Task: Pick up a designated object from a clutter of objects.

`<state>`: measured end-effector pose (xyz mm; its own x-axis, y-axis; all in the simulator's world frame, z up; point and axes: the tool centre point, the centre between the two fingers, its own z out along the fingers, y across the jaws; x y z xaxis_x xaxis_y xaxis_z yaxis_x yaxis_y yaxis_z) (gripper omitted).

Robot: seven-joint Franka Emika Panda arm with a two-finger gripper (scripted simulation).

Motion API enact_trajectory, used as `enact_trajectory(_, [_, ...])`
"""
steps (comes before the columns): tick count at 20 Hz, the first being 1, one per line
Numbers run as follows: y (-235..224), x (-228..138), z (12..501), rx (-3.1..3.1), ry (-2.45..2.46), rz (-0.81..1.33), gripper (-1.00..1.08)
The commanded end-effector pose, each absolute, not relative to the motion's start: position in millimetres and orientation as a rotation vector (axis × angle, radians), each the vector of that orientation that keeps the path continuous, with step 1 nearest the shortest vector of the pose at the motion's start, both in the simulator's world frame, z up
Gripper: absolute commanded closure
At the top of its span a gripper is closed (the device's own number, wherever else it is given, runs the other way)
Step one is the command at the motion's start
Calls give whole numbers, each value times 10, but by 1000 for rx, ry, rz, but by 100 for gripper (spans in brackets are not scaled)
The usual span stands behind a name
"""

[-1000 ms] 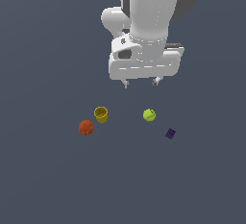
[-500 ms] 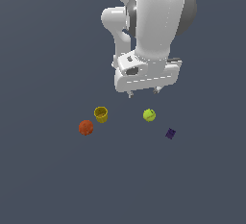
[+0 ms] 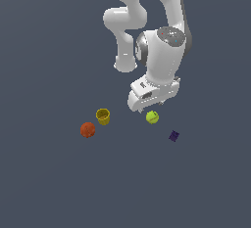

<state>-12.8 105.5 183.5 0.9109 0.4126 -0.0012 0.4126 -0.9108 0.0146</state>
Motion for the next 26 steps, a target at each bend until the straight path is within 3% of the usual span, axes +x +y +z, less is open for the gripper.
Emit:
enact_trajectory(1, [1142, -205, 1599, 3036, 754, 2, -92])
enact_trajectory(11, [1365, -474, 1025, 2976, 996, 0, -92])
enact_trajectory(26, [1406, -543, 779, 2964, 1042, -1, -92])
